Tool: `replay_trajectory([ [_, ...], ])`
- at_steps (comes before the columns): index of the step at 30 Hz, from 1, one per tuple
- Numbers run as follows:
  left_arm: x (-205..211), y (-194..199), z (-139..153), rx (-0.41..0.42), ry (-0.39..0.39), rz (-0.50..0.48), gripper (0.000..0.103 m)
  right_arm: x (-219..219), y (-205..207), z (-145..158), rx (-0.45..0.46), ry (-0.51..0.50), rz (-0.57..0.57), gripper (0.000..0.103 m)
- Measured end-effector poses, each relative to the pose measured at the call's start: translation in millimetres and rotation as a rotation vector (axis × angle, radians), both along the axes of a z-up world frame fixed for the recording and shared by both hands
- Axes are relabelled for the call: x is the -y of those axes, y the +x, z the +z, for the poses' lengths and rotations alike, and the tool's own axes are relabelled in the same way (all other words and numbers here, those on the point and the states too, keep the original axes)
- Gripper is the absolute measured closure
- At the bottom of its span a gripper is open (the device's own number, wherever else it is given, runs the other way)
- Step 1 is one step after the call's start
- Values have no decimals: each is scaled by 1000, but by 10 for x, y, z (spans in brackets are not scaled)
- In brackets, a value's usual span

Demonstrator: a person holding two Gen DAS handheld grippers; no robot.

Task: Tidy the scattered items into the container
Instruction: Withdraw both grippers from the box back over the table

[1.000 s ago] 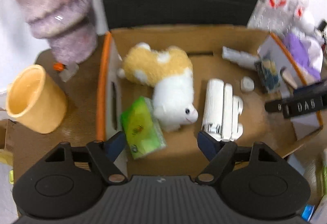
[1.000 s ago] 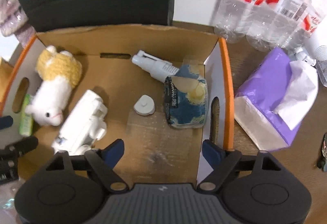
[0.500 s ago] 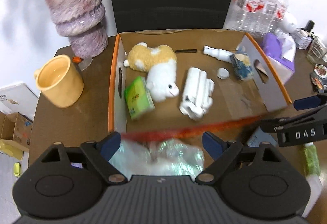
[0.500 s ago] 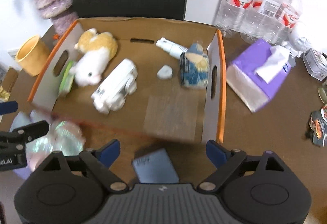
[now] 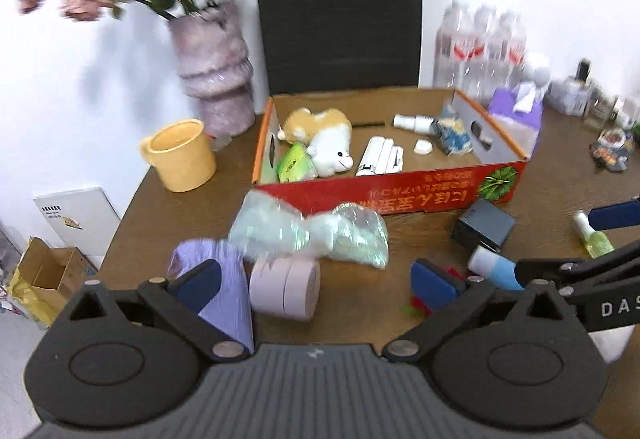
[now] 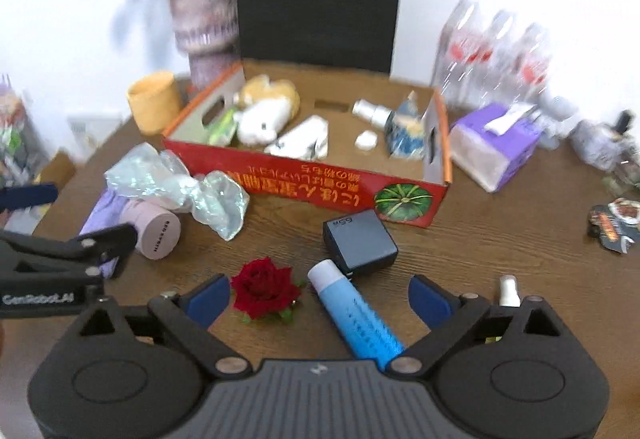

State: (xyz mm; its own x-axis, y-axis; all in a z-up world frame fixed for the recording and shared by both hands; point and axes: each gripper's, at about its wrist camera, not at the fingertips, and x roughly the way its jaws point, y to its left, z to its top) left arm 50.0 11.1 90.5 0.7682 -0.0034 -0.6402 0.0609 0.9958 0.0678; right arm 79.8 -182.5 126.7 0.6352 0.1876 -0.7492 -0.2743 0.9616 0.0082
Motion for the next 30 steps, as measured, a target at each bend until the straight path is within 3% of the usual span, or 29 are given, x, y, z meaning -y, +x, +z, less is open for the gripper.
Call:
replay_trajectory([
  [3, -2, -460, -365, 53, -54, 11, 0, 61, -497, -262, 117, 19, -19, 1],
  [5, 21, -637, -538, 96, -35, 7, 0, 99, -799, -469, 178, 26, -38, 1],
  [9, 67, -861, -800, 155, -22, -12, 0, 130, -1034, -774, 184, 31, -70, 1],
  [13, 26, -815, -923, 100, -83, 30, 0, 149, -1056, -949, 155, 56, -117, 1],
  [19, 0, -712, -1120, 25, -60, 61, 0, 94, -1086, -1100, 175, 3, -153, 1],
  [25, 61, -662, -1172, 15, -9, 41, 0, 108, -1031, -1175, 155, 15, -176, 1],
  [30, 48, -613, -1190, 2, -36, 39, 0, 138, -997, -1214, 141, 23, -191, 0],
])
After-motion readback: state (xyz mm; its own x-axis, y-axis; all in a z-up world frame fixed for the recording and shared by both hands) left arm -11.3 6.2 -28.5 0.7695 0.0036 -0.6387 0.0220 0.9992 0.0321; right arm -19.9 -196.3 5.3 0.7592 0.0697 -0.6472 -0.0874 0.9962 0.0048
